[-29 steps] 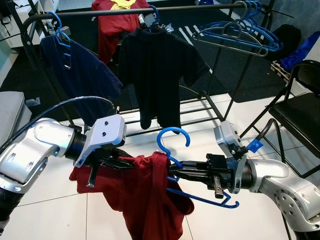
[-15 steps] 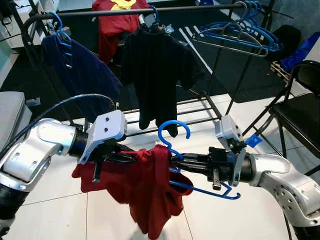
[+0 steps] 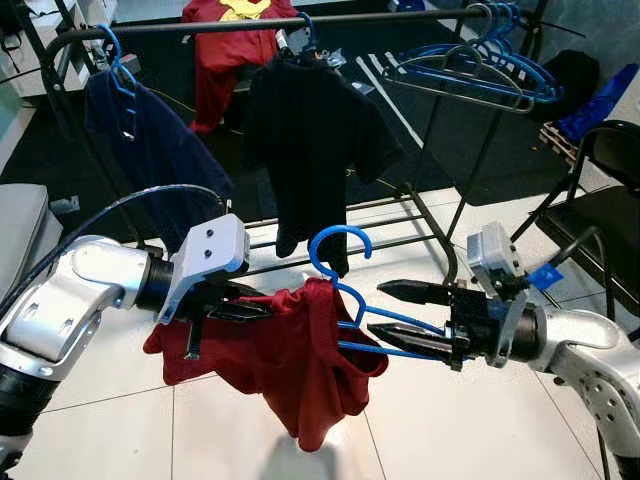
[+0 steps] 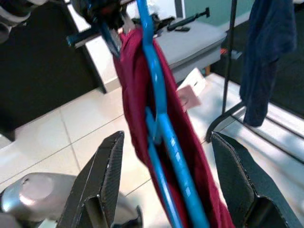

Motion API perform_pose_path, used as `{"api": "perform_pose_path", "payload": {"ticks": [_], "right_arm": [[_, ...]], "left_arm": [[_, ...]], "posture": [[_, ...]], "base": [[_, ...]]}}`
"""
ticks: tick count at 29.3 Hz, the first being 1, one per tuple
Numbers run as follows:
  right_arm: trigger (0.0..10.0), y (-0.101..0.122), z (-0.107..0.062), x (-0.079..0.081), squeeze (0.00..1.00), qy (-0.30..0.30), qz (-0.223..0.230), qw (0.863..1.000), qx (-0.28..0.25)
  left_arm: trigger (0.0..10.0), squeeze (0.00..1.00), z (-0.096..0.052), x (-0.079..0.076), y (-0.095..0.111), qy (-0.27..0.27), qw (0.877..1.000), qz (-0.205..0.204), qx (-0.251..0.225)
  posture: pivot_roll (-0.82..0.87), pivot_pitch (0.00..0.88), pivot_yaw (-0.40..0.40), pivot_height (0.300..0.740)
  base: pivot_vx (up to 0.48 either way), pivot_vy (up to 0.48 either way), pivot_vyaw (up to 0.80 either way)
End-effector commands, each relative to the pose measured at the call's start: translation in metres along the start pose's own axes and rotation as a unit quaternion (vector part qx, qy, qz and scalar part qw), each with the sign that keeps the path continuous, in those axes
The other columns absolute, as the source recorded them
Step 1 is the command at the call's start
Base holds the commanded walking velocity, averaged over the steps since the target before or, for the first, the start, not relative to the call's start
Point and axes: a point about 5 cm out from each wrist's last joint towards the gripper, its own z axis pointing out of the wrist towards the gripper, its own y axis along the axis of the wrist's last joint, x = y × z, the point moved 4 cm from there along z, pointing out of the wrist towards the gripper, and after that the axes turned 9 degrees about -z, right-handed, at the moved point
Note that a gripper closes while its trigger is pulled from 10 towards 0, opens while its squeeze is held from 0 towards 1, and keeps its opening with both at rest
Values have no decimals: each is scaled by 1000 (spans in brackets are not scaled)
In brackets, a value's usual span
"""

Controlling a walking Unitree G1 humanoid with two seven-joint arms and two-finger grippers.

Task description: Hang hanger

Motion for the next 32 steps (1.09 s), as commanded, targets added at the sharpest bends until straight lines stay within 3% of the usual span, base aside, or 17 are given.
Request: {"api": "perform_pose_path", "payload": {"ticks": [1,2,3,4,15,32], "right_arm": [[10000,-1,2,8,0,22,6,1000,4],[10000,-1,2,8,0,22,6,1000,4],[5412,-2,2,9,0,23,9,1000,2],[0,-1,2,7,0,18,8,1000,-1],[0,-1,3,2,0,6,-1,1000,-4],[0,3,4,-2,0,-9,-4,1000,-22]], "left_arm": [[0,0,-2,0,8,-3,1000,18,-9],[0,0,-2,0,8,-3,1000,18,-9],[0,0,-1,0,8,-5,1000,19,-10],[0,0,-1,0,9,-6,1000,21,-11],[0,0,-1,-1,16,-9,999,34,-21],[0,0,5,-3,40,-18,995,55,-86]], "posture": [[-39,168,30,740],[-39,168,30,740],[-36,168,30,740],[-36,167,30,740],[-36,162,30,740],[-37,158,31,740]], "base": [[0,0,0],[0,0,0],[0,0,0],[0,0,0],[0,0,0],[0,0,0]]}}
